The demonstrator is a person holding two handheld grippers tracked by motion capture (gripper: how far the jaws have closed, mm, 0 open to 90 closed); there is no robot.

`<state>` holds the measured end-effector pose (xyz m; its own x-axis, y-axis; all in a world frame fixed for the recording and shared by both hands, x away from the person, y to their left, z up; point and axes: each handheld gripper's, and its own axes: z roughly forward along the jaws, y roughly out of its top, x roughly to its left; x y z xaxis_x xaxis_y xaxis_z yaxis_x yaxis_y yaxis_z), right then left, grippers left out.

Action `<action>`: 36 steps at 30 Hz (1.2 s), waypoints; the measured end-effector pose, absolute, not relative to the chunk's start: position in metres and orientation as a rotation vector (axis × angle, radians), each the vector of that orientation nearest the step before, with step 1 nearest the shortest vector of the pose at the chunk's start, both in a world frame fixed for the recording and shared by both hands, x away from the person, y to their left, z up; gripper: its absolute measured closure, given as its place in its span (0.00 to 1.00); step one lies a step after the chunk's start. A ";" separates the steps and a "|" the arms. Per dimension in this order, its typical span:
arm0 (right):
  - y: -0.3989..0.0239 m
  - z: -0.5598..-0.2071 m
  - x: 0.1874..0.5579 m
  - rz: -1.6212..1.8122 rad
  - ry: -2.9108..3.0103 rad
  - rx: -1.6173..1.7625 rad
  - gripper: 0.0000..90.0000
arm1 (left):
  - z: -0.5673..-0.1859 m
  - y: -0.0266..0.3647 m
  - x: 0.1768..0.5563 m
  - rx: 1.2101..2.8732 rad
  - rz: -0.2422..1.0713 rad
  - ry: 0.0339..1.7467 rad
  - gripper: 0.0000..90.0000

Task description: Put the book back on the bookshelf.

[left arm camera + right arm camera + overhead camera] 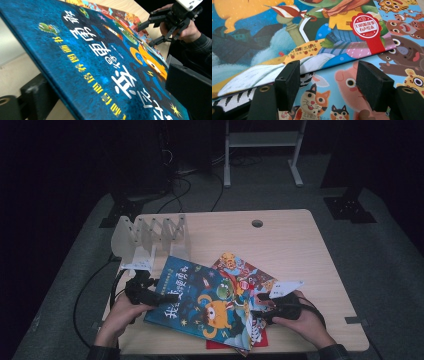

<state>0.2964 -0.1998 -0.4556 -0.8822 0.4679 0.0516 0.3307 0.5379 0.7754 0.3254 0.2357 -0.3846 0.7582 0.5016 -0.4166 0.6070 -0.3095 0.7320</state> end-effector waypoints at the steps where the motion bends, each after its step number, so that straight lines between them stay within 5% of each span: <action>1: -0.200 -0.456 0.296 1.265 2.609 0.681 0.40 | -0.383 0.235 0.326 1.971 -0.135 0.838 0.04; 36: -0.170 -0.455 0.284 1.302 2.633 0.613 0.60 | -0.287 0.207 0.369 2.121 -0.089 0.722 0.39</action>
<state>0.2836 -0.1701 -0.4545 -0.9071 0.4175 0.0535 0.2959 0.5421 0.7865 0.3691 0.2071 -0.2868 0.8291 0.4633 -0.3129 0.5254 -0.4542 0.7195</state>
